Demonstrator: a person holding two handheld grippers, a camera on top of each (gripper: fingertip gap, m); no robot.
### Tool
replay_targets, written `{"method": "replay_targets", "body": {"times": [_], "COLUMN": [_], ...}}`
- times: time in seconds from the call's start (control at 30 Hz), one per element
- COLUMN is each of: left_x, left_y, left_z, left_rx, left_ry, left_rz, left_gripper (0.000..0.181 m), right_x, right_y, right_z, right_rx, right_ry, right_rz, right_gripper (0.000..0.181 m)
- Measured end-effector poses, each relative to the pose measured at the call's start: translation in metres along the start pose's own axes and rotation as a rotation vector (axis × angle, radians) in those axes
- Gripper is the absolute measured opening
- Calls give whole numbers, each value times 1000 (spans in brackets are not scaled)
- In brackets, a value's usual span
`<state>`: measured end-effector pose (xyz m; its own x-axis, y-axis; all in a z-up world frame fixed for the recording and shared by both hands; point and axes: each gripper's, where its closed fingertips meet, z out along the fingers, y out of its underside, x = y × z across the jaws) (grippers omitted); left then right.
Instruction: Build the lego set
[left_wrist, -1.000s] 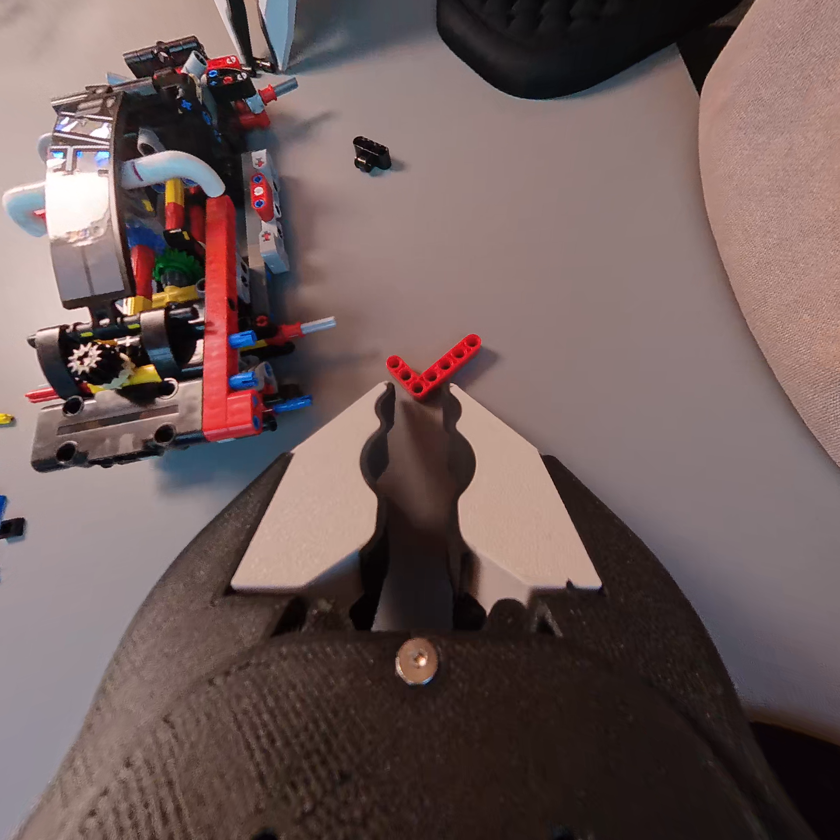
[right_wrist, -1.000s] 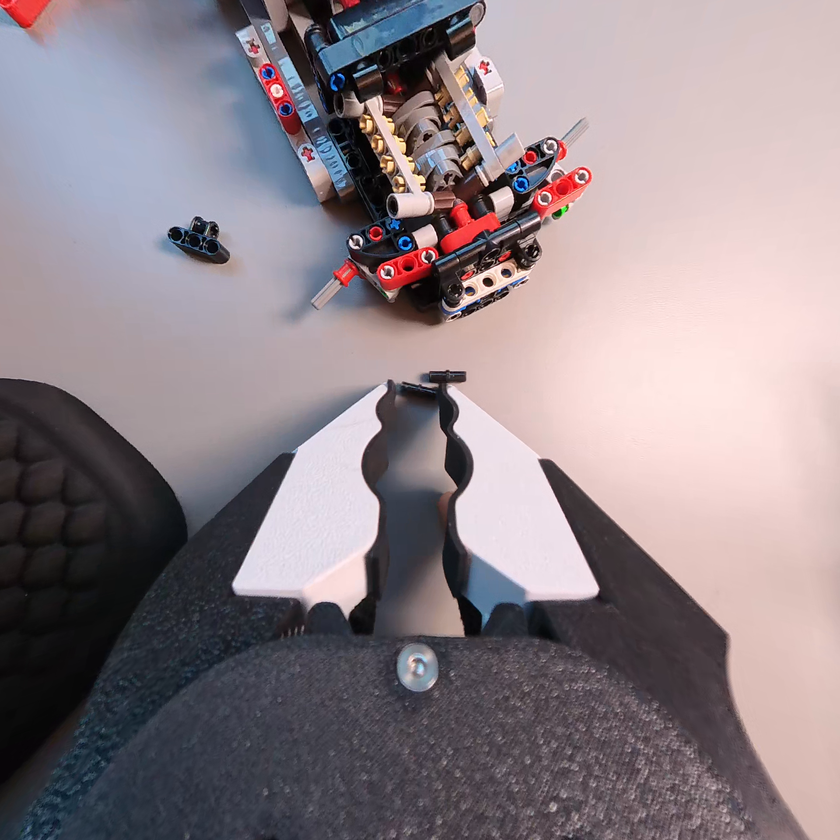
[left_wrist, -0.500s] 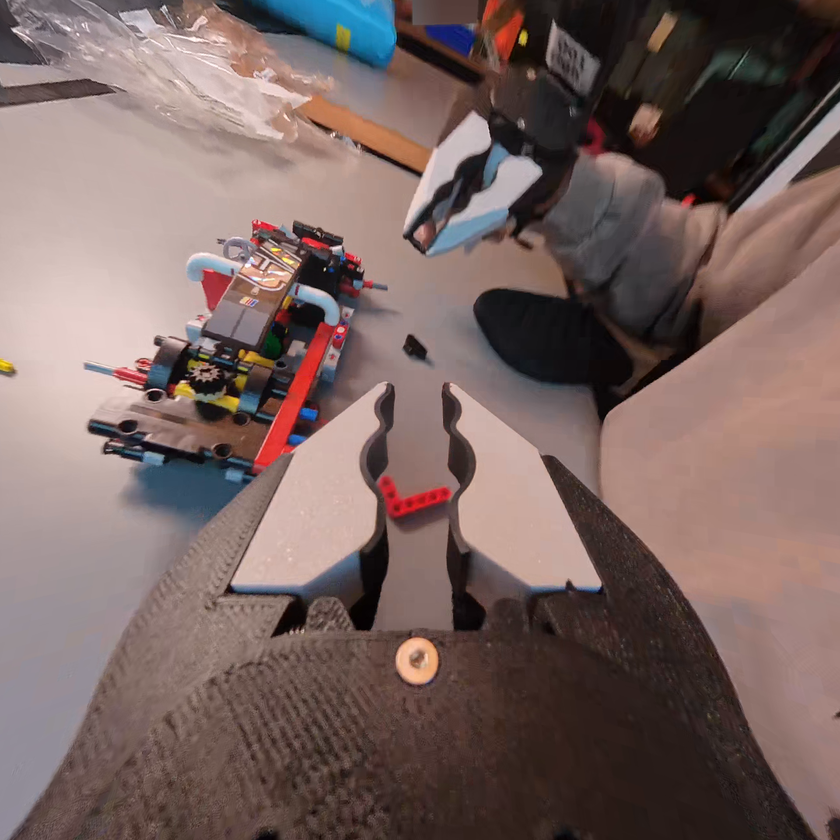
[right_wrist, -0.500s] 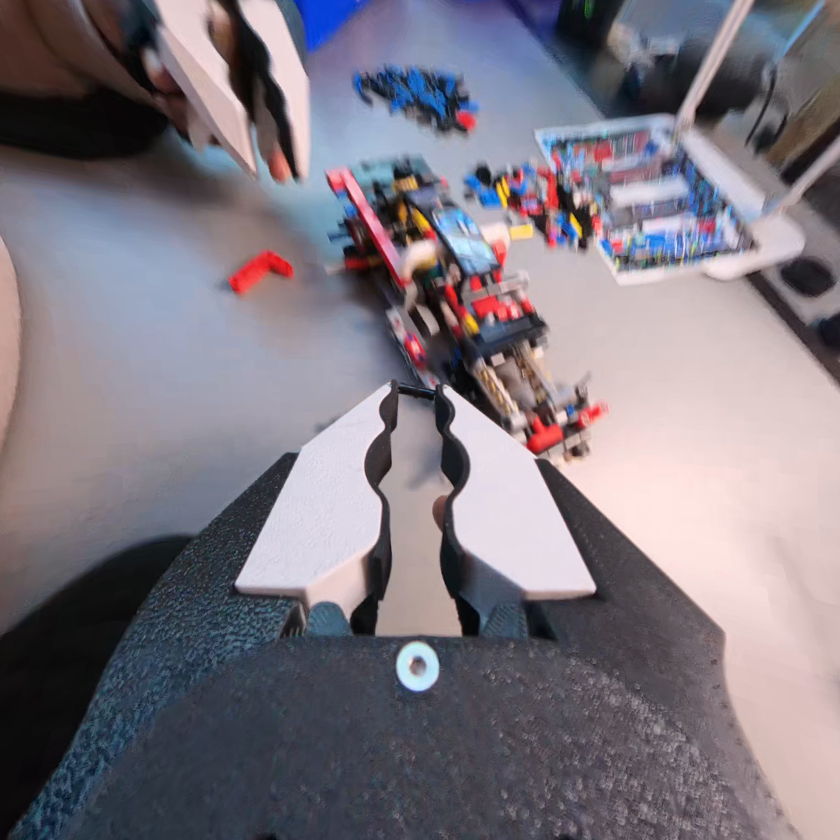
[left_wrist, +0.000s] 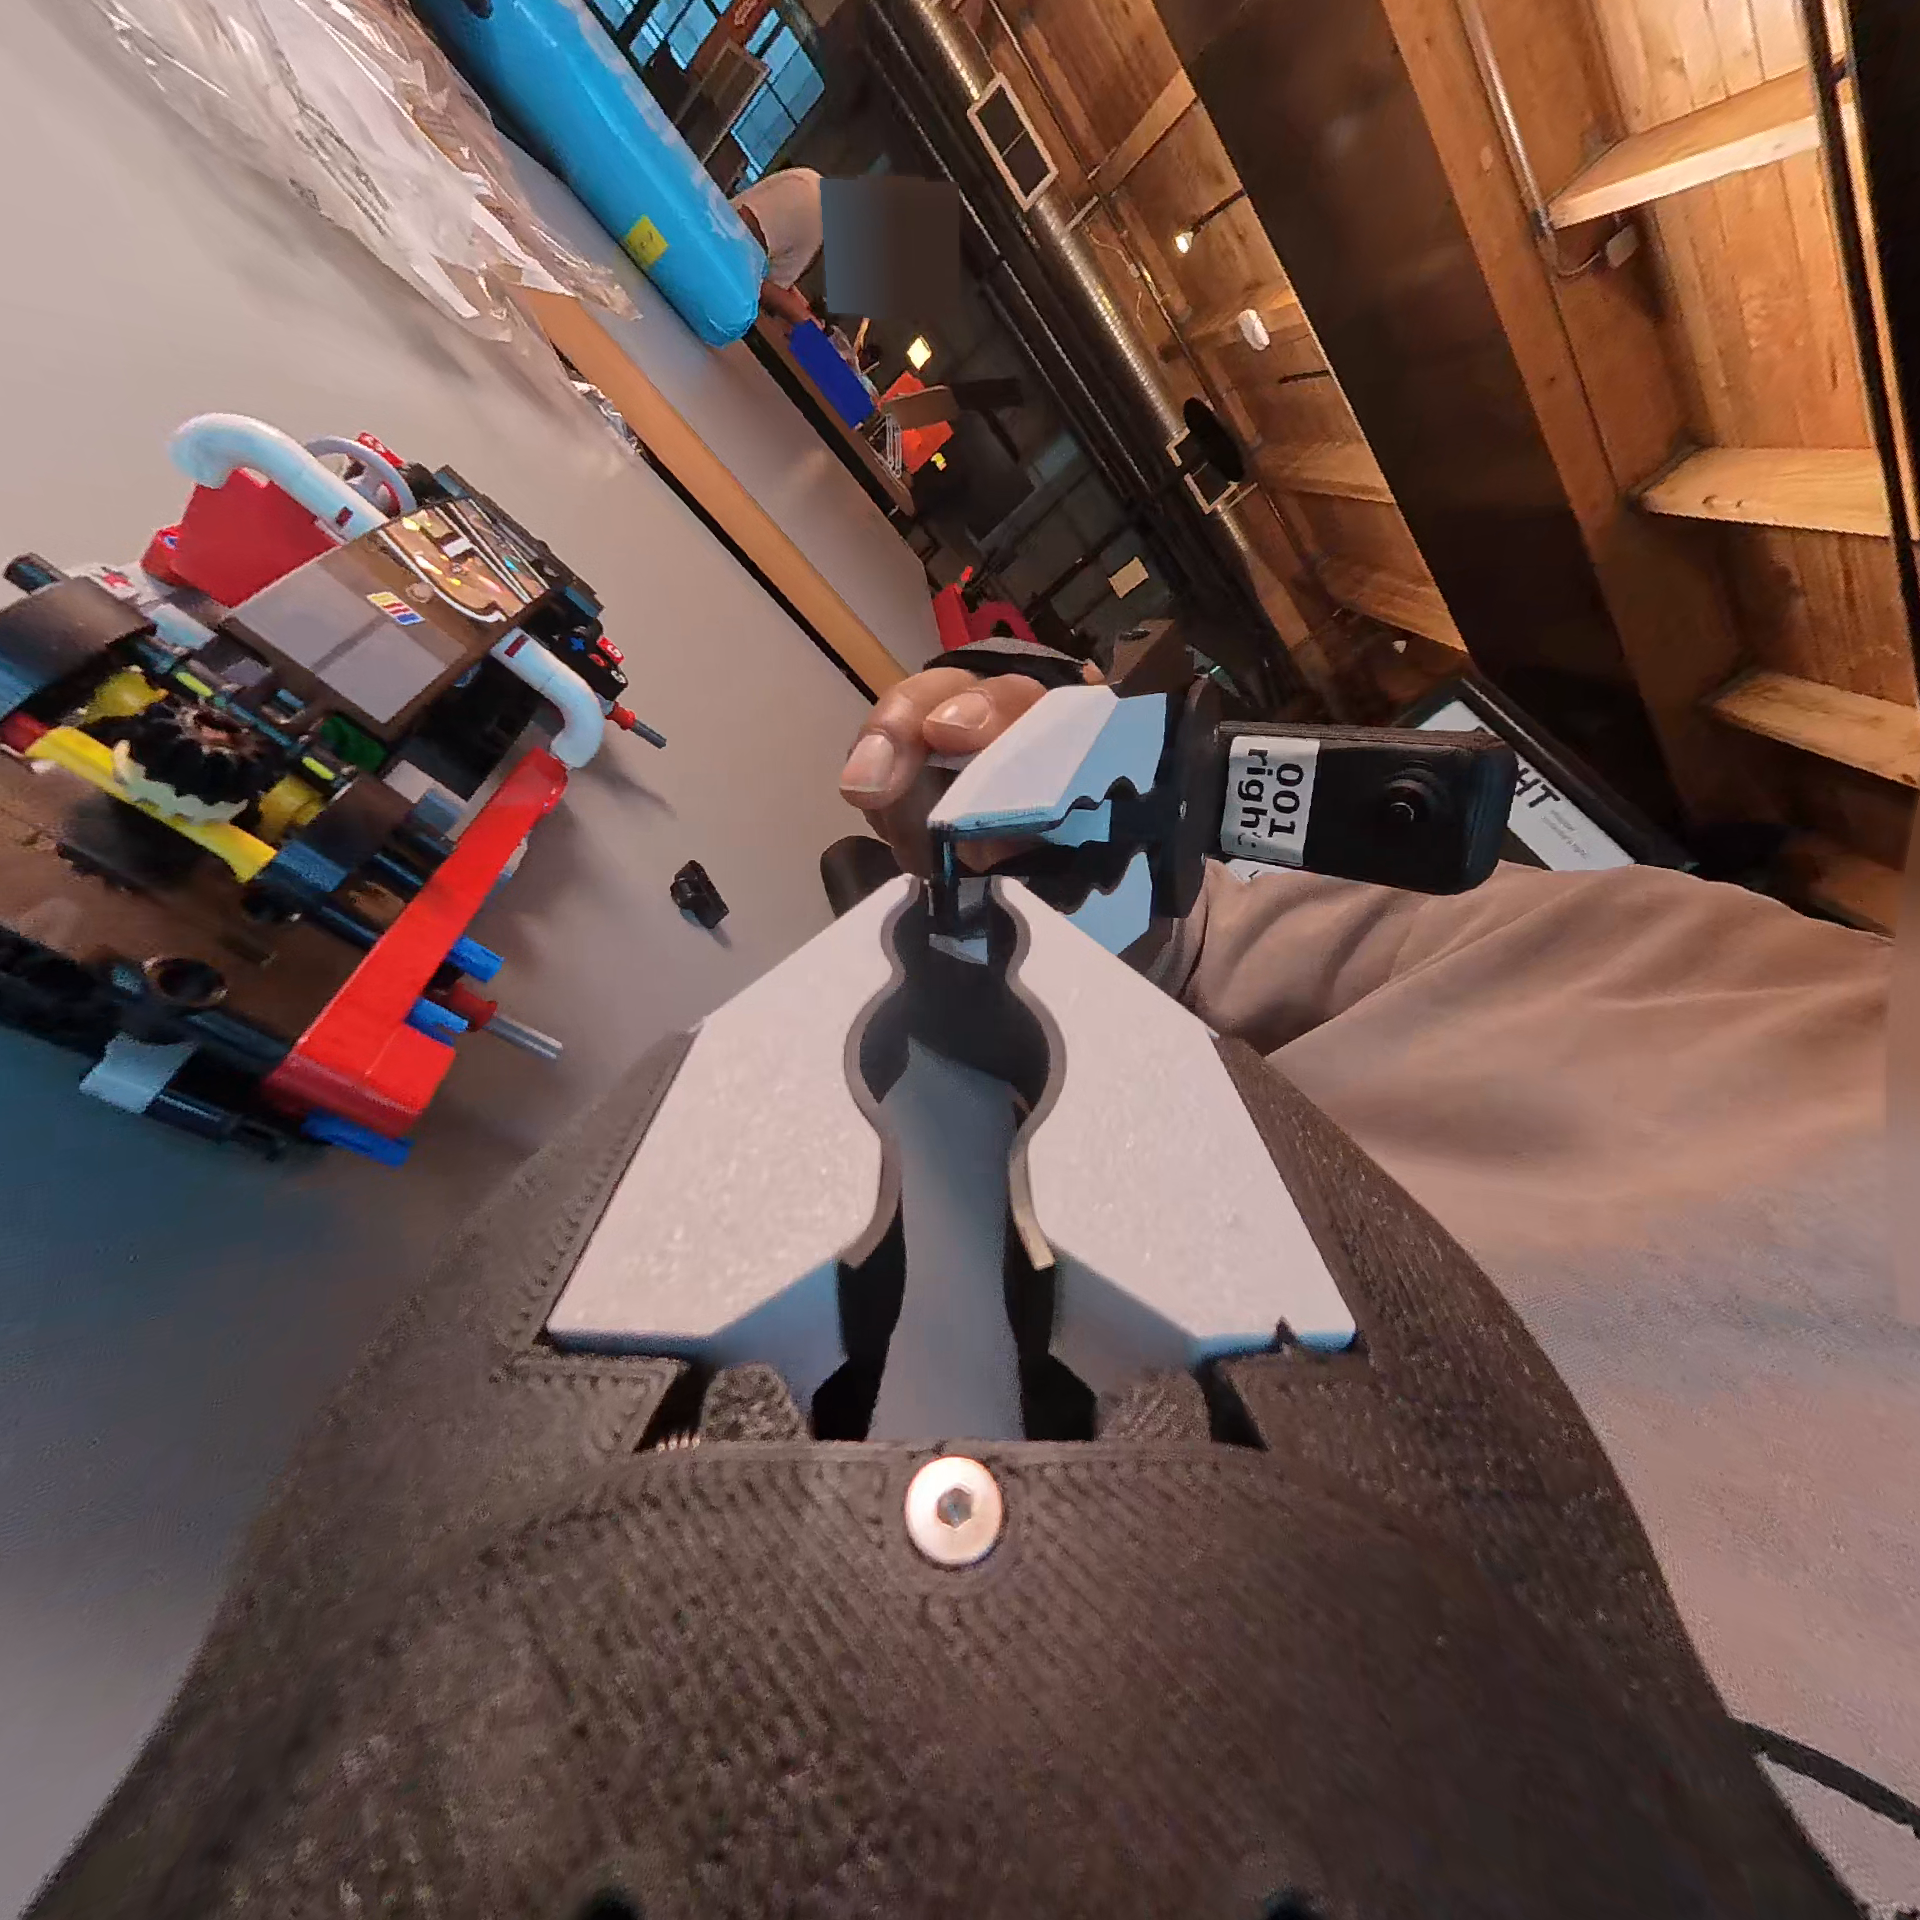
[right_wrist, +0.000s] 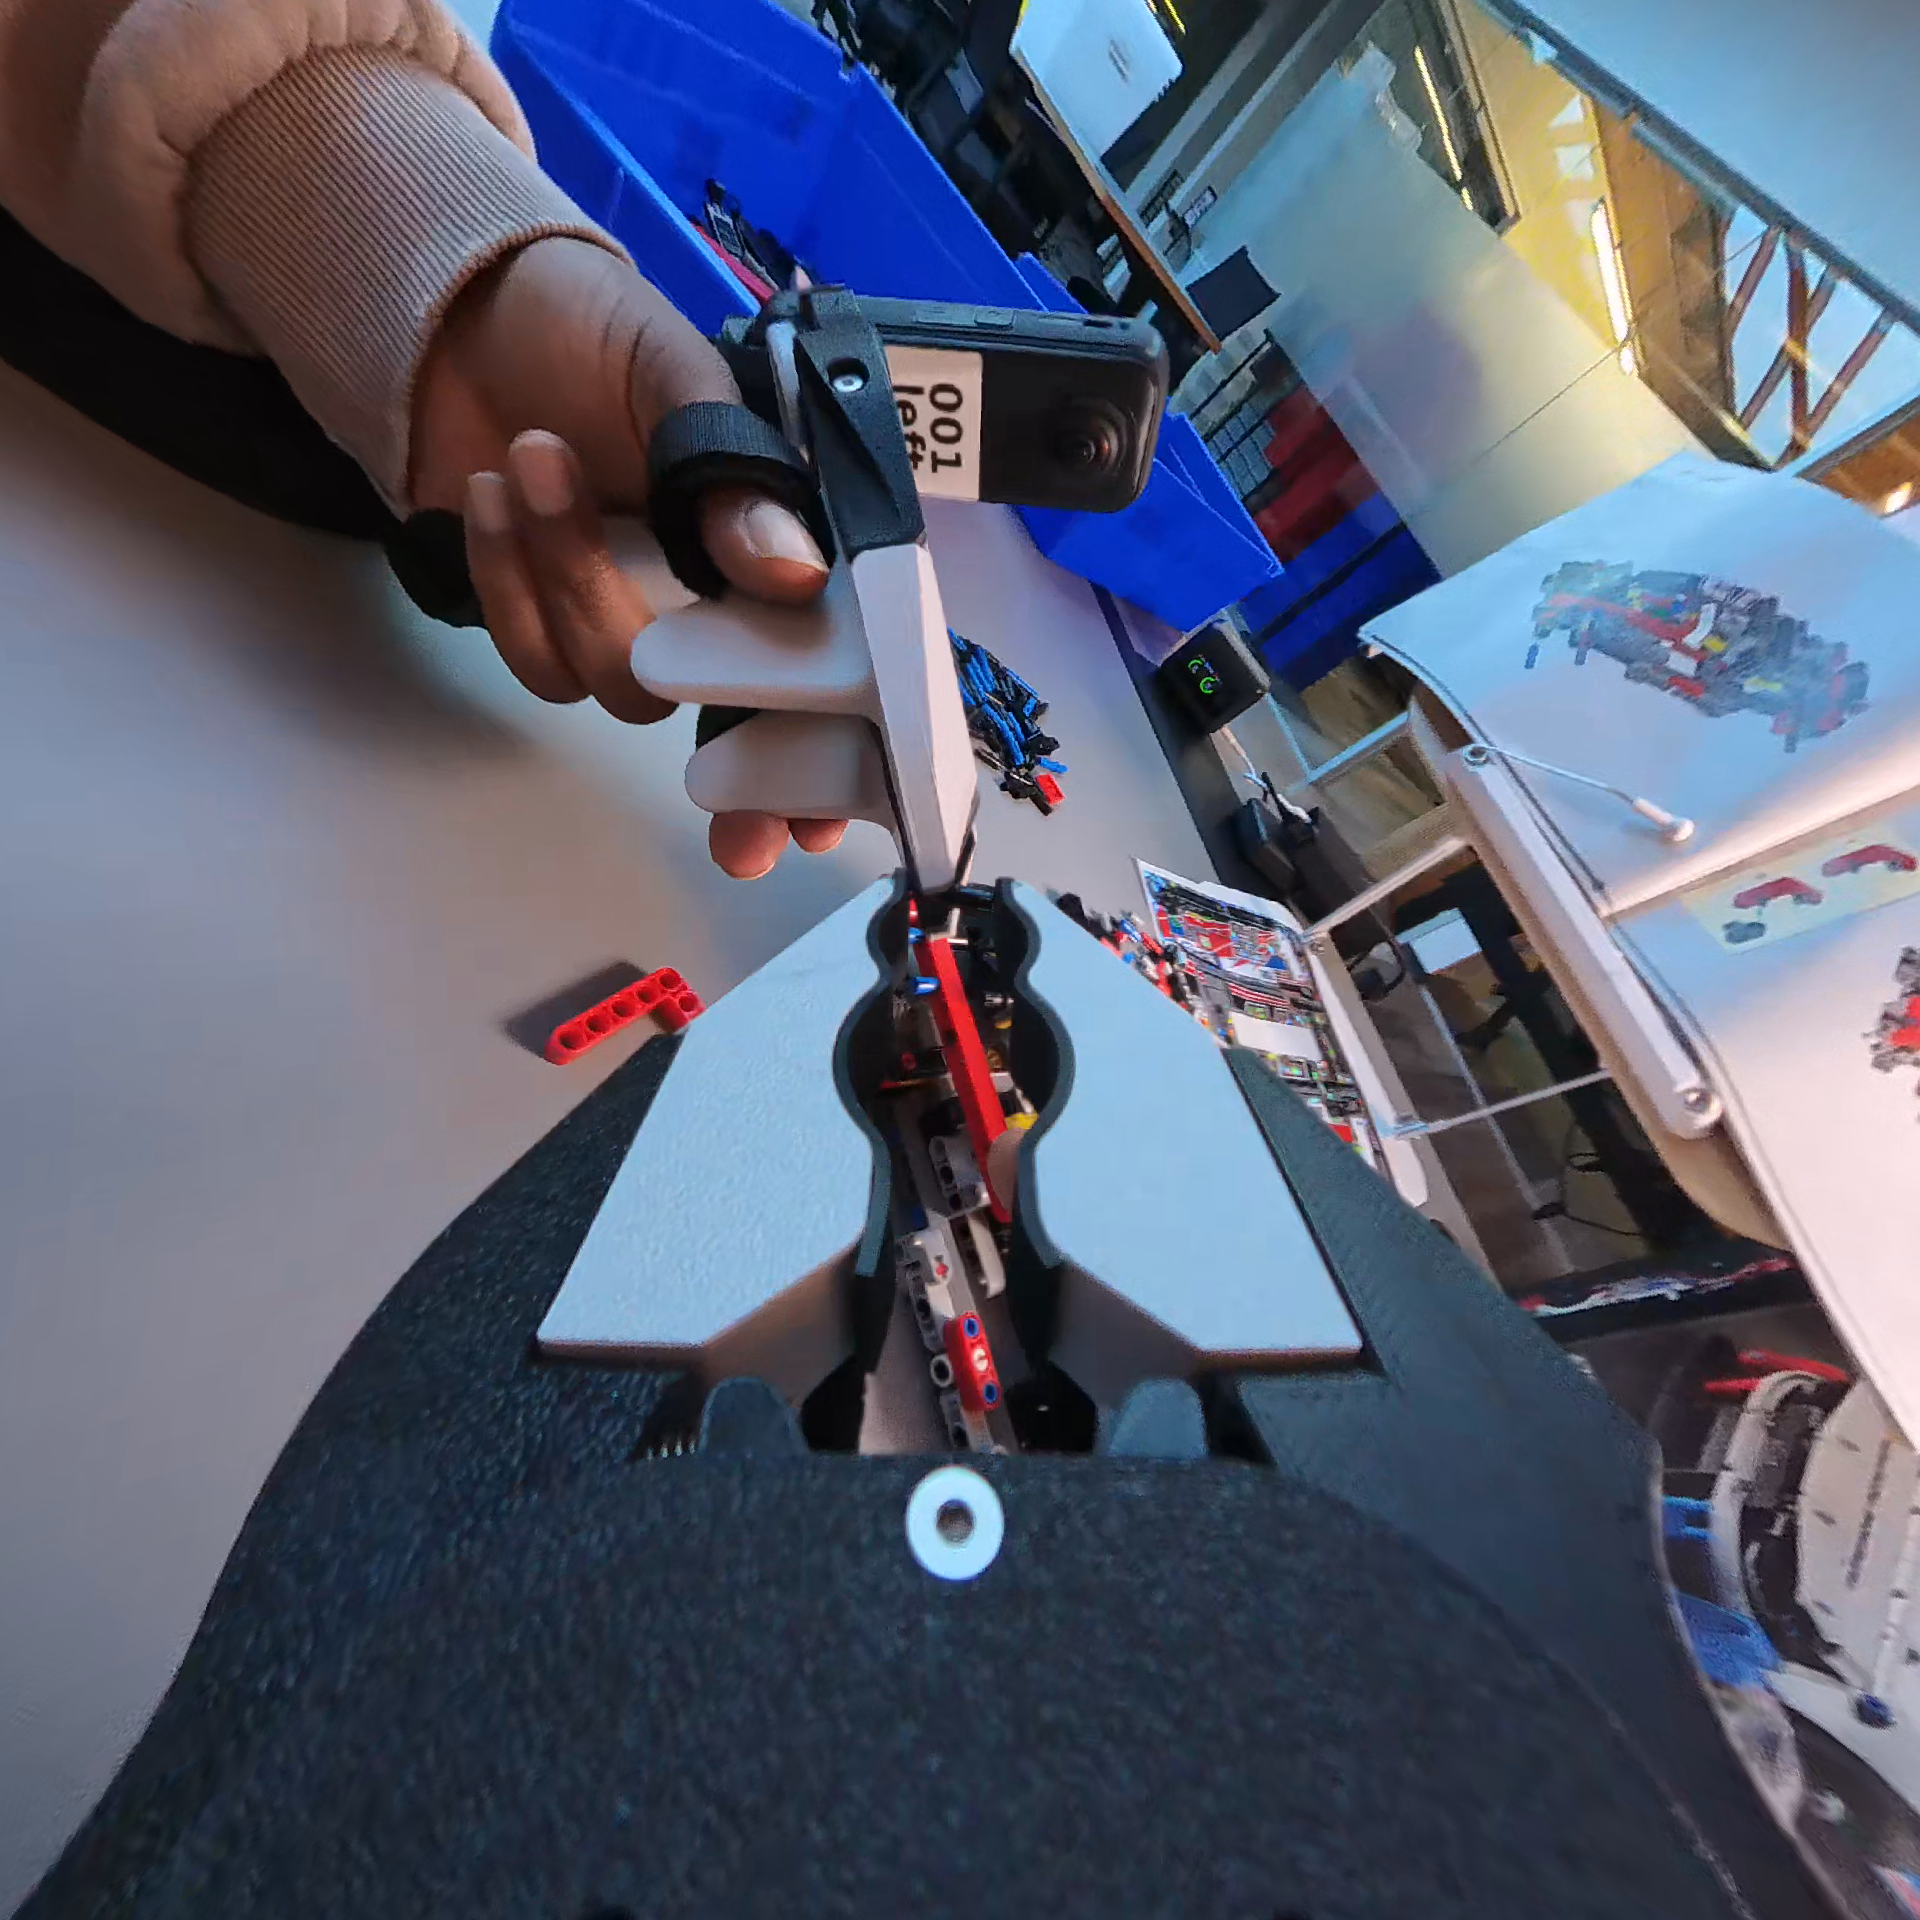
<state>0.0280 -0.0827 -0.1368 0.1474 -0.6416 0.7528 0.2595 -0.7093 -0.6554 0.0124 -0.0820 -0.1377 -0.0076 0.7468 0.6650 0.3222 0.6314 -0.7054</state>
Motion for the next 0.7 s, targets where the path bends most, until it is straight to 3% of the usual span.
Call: {"method": "replay_targets", "body": {"times": [0.17, 0.4, 0.7], "left_x": [1, 8, 12], "left_y": [5, 42, 69], "left_z": [-2, -6, -6], "left_rx": [-68, -377, -516], "left_ry": [14, 37, 67], "left_rz": [36, 322, 388], "left_gripper": [2, 3, 2], "right_x": [-4, -38, -64], "right_y": [-4, -10, -11], "right_z": [1, -16, -19], "right_rx": [11, 42, -20], "right_ry": [-4, -483, -723], "right_rz": [-43, 153, 13], "right_gripper": [13, 17, 3]}}
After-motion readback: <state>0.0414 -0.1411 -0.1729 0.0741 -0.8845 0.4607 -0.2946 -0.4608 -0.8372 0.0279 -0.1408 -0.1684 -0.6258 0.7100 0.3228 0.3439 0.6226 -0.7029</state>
